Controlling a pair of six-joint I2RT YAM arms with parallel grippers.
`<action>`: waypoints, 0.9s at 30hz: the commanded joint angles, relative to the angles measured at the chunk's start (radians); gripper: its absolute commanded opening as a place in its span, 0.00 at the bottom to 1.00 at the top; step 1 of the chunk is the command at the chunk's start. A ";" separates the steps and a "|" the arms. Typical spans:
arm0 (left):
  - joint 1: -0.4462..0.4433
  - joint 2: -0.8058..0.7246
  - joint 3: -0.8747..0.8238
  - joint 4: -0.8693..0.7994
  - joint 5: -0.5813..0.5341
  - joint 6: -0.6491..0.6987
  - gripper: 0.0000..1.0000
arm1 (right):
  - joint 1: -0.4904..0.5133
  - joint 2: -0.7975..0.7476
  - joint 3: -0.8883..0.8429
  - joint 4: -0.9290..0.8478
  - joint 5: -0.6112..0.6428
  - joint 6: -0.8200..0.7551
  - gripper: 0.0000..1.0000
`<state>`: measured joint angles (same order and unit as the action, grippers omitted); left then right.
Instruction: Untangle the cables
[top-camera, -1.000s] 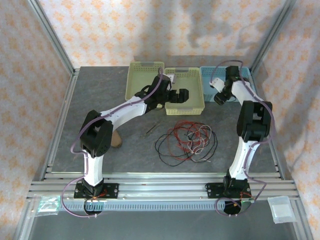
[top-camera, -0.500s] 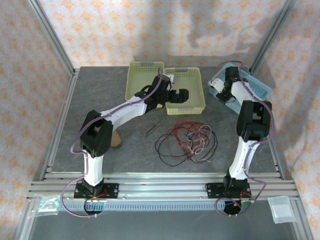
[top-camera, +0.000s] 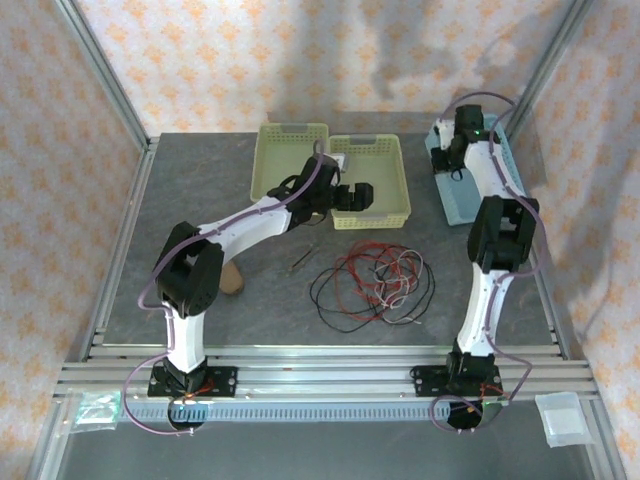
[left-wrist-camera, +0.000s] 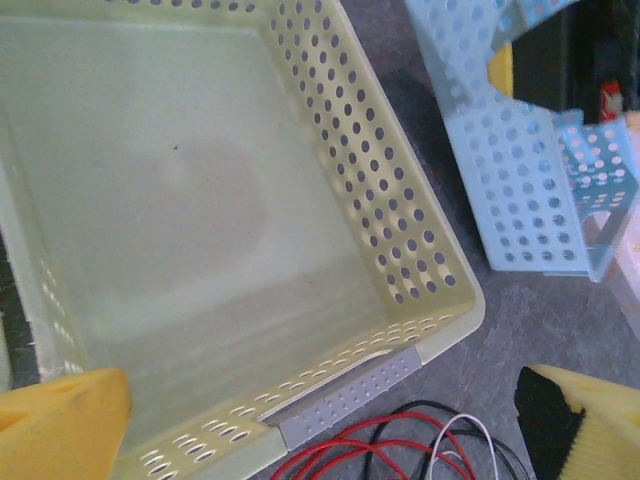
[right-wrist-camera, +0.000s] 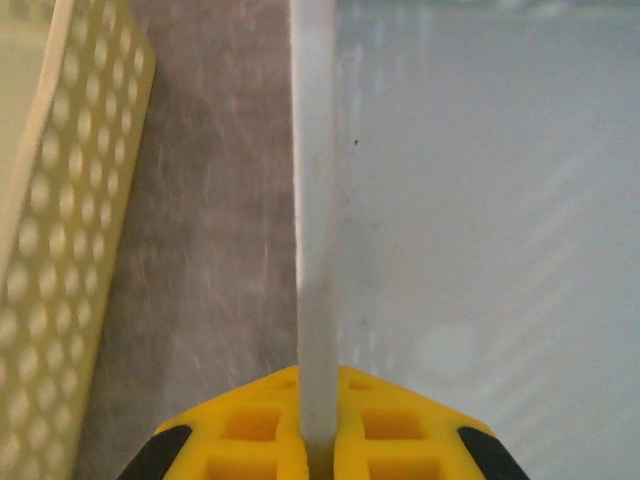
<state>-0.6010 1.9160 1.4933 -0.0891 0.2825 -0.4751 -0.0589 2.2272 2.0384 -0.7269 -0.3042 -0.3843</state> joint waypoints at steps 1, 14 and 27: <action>0.020 -0.077 -0.024 0.008 -0.044 -0.010 0.99 | 0.018 0.126 0.121 -0.169 -0.097 0.279 0.00; 0.061 -0.143 -0.112 0.027 -0.054 -0.023 0.99 | 0.174 0.122 0.131 -0.072 -0.157 0.515 0.21; 0.084 -0.173 -0.111 -0.024 -0.137 0.022 0.99 | 0.175 -0.051 0.056 0.029 -0.073 0.477 0.47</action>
<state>-0.5339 1.7969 1.3735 -0.0883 0.1955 -0.4736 0.1215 2.3295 2.1372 -0.7559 -0.4080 0.1108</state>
